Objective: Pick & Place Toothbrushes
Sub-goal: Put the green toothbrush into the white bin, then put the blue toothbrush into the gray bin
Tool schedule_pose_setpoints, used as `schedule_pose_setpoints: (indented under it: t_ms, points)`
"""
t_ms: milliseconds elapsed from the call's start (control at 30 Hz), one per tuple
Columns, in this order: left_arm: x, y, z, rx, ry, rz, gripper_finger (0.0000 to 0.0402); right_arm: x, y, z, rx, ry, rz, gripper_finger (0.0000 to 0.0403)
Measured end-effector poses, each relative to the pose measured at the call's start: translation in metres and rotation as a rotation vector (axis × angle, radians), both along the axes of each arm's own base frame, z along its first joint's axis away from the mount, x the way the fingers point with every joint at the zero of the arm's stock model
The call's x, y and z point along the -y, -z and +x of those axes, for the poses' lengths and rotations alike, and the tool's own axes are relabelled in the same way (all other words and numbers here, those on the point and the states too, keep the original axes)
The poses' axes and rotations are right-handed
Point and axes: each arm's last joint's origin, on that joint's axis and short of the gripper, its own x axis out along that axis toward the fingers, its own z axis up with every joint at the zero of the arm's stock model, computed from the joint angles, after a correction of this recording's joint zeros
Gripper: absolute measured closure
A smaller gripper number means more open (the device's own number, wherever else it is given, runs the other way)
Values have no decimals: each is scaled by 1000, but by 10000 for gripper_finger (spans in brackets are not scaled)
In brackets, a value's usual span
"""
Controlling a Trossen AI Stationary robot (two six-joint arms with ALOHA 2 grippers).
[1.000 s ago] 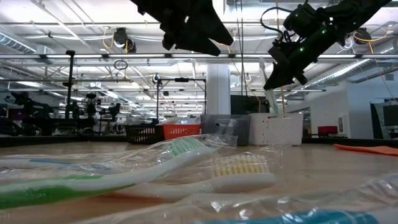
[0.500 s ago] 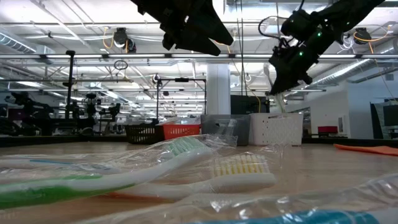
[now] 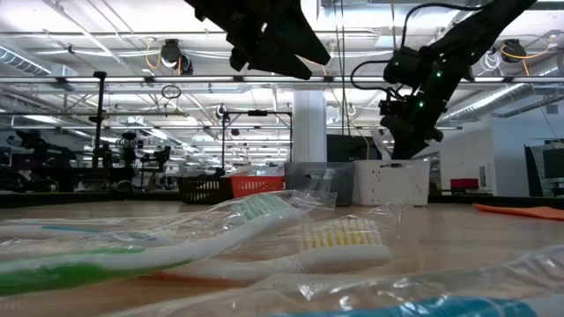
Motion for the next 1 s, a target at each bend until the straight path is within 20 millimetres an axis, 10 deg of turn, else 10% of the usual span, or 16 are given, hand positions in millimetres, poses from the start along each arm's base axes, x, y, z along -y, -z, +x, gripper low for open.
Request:
schedule_pose_setpoints:
  t_ms: [1000]
  points:
    - [5, 6, -6, -69, -11, -29, 158, -5, -19, -5, 88, -27, -48, 258]
